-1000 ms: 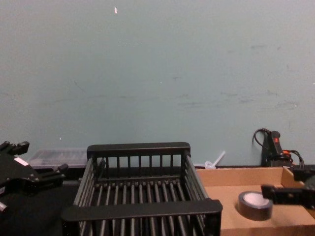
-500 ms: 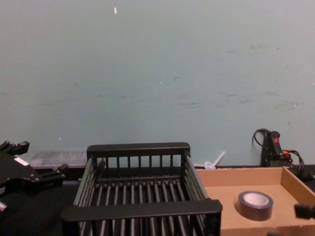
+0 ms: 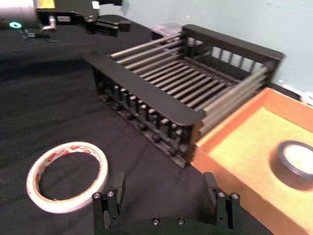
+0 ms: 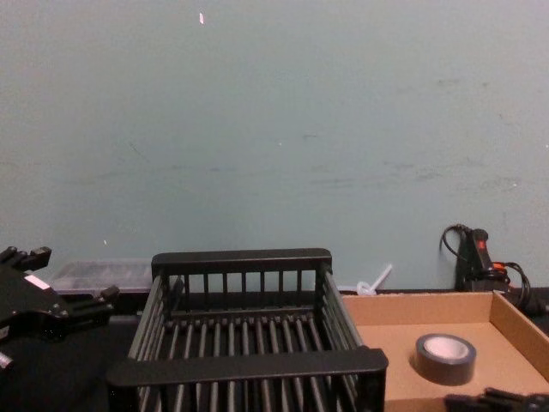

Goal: Pick up the white tape and place it into the black box , Pick up the silver tape and place it into the brown box.

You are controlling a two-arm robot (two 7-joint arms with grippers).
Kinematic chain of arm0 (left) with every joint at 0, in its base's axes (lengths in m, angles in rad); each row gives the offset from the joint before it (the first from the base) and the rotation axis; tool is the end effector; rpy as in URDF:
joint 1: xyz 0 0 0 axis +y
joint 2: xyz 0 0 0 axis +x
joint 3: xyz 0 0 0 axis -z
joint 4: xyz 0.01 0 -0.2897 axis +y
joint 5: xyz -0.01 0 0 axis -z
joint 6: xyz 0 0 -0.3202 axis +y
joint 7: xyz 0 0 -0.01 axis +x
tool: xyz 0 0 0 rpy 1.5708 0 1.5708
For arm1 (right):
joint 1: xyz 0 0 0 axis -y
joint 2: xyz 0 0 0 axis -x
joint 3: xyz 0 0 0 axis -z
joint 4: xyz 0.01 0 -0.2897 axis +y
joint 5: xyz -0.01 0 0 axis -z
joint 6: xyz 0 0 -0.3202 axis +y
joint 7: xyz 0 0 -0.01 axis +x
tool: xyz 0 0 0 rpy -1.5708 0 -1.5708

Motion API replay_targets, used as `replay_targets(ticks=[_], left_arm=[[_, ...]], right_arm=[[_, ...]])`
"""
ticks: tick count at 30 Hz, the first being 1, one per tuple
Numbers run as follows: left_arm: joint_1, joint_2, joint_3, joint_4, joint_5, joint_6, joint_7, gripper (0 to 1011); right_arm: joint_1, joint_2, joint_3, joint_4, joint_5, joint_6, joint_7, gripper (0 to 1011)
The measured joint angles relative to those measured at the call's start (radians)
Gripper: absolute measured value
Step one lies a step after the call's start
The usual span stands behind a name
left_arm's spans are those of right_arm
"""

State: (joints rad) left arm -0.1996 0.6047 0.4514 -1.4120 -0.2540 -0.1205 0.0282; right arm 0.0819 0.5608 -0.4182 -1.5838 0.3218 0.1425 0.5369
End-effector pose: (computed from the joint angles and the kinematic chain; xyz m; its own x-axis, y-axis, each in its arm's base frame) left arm 0.3688 0.0795 -0.3042 0.2923 0.8803 0.3737 -0.9552 0.2874 0.0703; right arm 0.3363 -0.0405 -0.2985 0.7864 -0.6151 0.0564 0.5939 0.7280 -0.3424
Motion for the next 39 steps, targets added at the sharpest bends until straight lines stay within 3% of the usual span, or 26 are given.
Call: replay_targets(ticks=[18, 39], left_arm=[[0.000, 0.000, 0.000, 0.000, 0.000, 0.000, 0.000, 1001], [0.000, 0.000, 0.000, 0.000, 0.000, 0.000, 0.000, 1001]], right_arm=[[0.132, -0.035, -0.151, 0.069, -0.025, 0.014, 0.091, 1002], [0.213, -0.062, -0.251, 0.127, -0.034, 0.073, 0.124, 1002]])
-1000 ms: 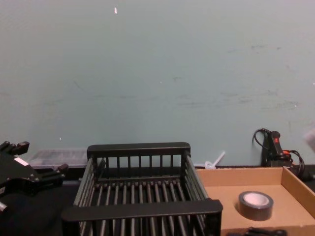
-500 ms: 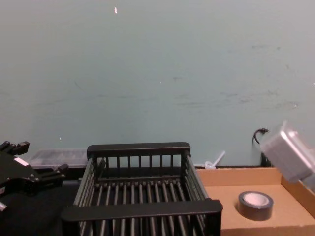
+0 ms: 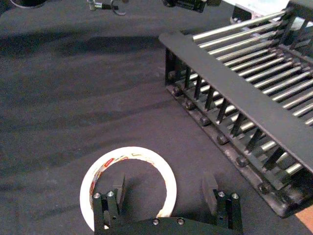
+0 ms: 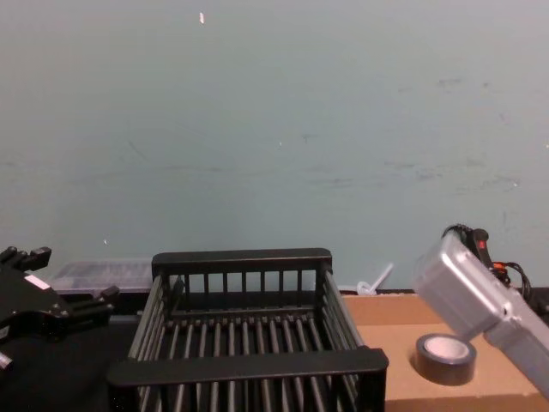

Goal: Pick up the white tape and place it into the black box , Pick up the silver tape and place it into the brown box.

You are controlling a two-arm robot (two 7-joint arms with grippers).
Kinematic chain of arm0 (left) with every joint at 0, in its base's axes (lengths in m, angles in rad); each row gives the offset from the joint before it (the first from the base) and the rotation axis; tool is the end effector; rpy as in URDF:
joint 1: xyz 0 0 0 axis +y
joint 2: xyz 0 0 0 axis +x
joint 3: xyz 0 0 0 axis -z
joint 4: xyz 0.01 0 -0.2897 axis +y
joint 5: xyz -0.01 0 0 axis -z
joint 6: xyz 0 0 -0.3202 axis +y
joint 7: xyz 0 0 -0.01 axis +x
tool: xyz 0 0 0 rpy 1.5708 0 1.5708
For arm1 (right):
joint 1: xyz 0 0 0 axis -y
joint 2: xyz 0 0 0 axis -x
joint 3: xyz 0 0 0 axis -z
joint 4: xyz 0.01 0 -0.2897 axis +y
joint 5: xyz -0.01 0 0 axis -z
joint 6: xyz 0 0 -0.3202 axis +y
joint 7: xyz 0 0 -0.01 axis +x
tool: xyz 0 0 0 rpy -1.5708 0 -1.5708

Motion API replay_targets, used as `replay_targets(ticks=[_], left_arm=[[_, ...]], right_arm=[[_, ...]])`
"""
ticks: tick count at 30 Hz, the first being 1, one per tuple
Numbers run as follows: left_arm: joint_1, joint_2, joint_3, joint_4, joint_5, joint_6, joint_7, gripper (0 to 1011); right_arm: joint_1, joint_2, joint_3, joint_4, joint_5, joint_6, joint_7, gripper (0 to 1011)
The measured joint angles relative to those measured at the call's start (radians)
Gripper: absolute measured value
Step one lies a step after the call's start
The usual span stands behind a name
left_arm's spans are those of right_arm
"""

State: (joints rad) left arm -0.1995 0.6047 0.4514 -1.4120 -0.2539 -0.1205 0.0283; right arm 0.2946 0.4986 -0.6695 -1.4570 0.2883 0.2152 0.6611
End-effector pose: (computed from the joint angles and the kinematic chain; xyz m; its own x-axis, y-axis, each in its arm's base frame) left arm 0.3688 0.0795 -0.3042 0.2923 0.8803 0.3737 -0.9553 0.2873 0.0703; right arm 0.3676 0.0216 -0.3043 0.9203 -0.3912 0.0069 0.3524 0.8210 -0.4491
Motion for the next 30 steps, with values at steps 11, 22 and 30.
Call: replay_targets(ticks=[11, 22, 30], left_arm=[[0.000, 0.000, 0.000, 0.000, 0.000, 0.000, 0.000, 1001], [0.000, 0.000, 0.000, 0.000, 0.000, 0.000, 0.000, 1001], [0.000, 0.000, 0.000, 0.000, 0.000, 0.000, 0.000, 1001]], right_arm=[[0.018, 0.002, -0.028, 0.011, -0.011, 0.033, 0.000, 1002], [0.023, -0.005, -0.037, 0.015, -0.021, 0.044, -0.019, 1002], [0.022, -0.005, -0.037, 0.015, -0.021, 0.044, -0.021, 1002]])
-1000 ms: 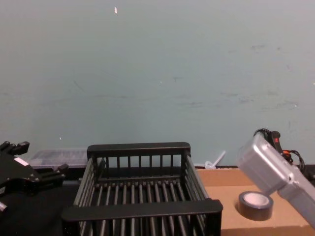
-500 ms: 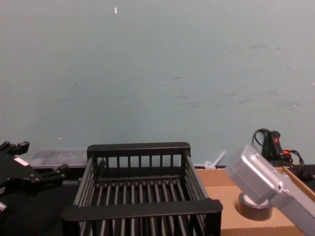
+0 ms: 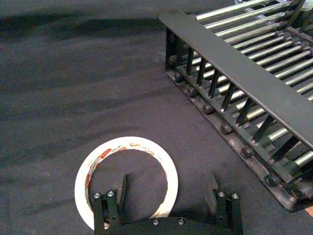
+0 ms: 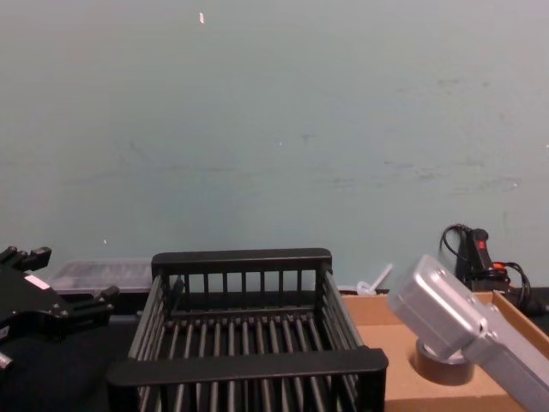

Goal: Pick up the white tape and place it into the black box , Pick up the silver tape and place it into the brown box.

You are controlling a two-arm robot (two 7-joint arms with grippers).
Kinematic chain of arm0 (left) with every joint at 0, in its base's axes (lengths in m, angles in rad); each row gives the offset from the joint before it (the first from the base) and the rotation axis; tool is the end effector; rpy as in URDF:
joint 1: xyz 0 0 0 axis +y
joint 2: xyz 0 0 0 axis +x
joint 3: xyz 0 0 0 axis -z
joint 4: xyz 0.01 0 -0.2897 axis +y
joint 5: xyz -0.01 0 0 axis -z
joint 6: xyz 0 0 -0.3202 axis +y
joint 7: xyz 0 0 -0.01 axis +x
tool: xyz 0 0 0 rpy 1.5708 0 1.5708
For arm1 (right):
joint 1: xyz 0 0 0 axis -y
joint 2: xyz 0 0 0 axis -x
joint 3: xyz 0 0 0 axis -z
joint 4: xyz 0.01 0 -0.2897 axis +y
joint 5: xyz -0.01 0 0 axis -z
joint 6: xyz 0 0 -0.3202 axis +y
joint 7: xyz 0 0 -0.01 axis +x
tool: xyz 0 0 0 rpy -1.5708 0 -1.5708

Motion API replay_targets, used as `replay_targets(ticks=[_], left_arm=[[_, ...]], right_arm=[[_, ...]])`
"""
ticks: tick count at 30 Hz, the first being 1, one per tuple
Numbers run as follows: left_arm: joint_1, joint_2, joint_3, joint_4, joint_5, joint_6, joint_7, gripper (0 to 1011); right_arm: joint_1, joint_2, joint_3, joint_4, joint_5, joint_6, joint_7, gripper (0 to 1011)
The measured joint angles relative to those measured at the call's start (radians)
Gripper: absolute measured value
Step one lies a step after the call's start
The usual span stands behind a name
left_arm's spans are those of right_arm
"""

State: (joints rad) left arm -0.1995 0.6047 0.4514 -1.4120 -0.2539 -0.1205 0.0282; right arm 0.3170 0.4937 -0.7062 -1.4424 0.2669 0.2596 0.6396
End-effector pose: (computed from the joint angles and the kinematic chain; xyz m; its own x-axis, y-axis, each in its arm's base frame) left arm 0.3688 0.0795 -0.3042 0.2924 0.8803 0.3737 -0.9552 0.2874 0.0704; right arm 0.3689 0.0290 -0.3069 0.9187 -0.3947 0.0107 0.3462 0.7922 -0.5026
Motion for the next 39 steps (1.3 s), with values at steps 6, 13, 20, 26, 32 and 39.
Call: replay_targets(ticks=[6, 13, 20, 26, 32, 39], left_arm=[[0.000, 0.000, 0.000, 0.000, 0.000, 0.000, 0.000, 1001], [0.000, 0.000, 0.000, 0.000, 0.000, 0.000, 0.000, 1001], [0.000, 0.000, 0.000, 0.000, 0.000, 0.000, 0.000, 1001], [0.000, 0.000, 0.000, 0.000, 0.000, 0.000, 0.000, 1001], [0.000, 0.000, 0.000, 0.000, 0.000, 0.000, 0.000, 1001], [0.000, 0.000, 0.000, 0.000, 0.000, 0.000, 0.000, 1001]], right_arm=[[0.000, 0.000, 0.000, -0.001, 0.001, 0.000, 0.002, 967], [-0.001, 0.001, 0.001, -0.001, 0.003, -0.001, 0.004, 816], [-0.001, 0.001, 0.002, -0.001, 0.004, -0.001, 0.005, 591], [-0.001, 0.001, 0.002, -0.001, 0.005, -0.002, 0.005, 385], [-0.001, 0.001, 0.002, -0.001, 0.005, -0.002, 0.006, 188], [-0.001, 0.001, 0.002, -0.001, 0.005, -0.002, 0.006, 96]])
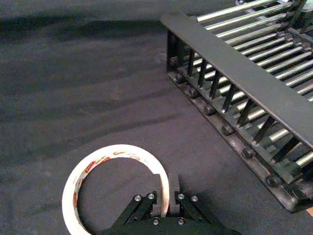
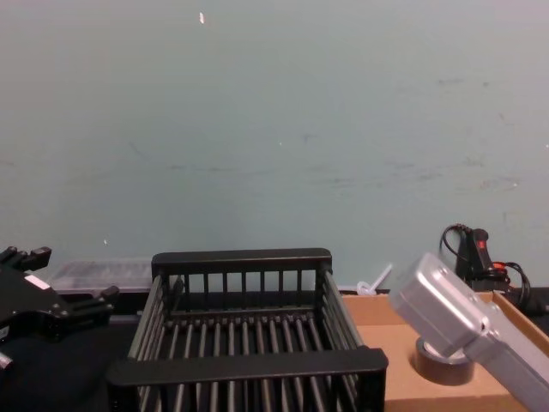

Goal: Pick up the white tape and place it into the black box , Pick up the silver tape and place it into the brown box.

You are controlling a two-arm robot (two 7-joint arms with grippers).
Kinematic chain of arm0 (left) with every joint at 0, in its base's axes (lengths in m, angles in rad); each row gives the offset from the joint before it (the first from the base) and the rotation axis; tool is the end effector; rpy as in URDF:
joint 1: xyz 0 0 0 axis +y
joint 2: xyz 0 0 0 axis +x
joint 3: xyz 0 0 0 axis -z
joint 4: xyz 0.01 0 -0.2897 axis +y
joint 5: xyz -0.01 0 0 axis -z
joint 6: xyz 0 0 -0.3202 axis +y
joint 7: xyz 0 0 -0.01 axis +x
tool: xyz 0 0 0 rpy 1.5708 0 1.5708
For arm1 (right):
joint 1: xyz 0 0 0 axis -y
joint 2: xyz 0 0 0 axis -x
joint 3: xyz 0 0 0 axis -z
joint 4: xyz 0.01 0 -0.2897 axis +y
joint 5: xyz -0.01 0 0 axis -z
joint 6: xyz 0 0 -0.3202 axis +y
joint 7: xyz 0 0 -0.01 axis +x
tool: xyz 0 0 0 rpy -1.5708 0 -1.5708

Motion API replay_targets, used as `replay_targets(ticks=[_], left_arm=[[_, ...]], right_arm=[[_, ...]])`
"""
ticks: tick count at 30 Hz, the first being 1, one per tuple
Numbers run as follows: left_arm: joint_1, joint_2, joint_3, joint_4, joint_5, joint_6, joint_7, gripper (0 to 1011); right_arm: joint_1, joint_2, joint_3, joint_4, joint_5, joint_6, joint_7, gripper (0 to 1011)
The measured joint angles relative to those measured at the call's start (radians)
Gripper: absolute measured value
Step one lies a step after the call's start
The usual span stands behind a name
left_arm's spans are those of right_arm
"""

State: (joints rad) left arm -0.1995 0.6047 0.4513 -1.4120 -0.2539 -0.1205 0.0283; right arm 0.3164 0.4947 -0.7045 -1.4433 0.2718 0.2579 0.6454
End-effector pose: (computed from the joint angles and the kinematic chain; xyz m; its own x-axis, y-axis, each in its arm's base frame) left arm 0.3688 0.0795 -0.3042 0.2922 0.8803 0.3737 -0.9553 0.2872 0.0703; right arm 0.3690 0.0284 -0.3066 0.9201 -0.3915 0.0055 0.3419 0.7964 -0.4988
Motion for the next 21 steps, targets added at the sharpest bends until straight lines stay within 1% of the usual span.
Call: replay_targets(ticks=[9, 15, 18, 19, 21], left_arm=[[0.000, 0.000, 0.000, 0.000, 0.000, 0.000, 0.000, 1001], [0.000, 0.000, 0.000, 0.000, 0.000, 0.000, 0.000, 1001], [0.000, 0.000, 0.000, 0.000, 0.000, 0.000, 0.000, 1001], [0.000, 0.000, 0.000, 0.000, 0.000, 0.000, 0.000, 1002], [0.000, 0.000, 0.000, 0.000, 0.000, 0.000, 0.000, 1001]], right_arm=[[0.000, 0.001, 0.001, 0.000, 0.004, -0.002, 0.003, 96], [-0.005, 0.018, 0.013, -0.016, 0.030, -0.025, 0.028, 96], [-0.009, 0.037, 0.023, -0.033, 0.052, -0.053, 0.049, 96], [-0.009, 0.037, 0.023, -0.033, 0.052, -0.053, 0.049, 96], [-0.012, 0.049, 0.030, -0.047, 0.066, -0.070, 0.059, 96]])
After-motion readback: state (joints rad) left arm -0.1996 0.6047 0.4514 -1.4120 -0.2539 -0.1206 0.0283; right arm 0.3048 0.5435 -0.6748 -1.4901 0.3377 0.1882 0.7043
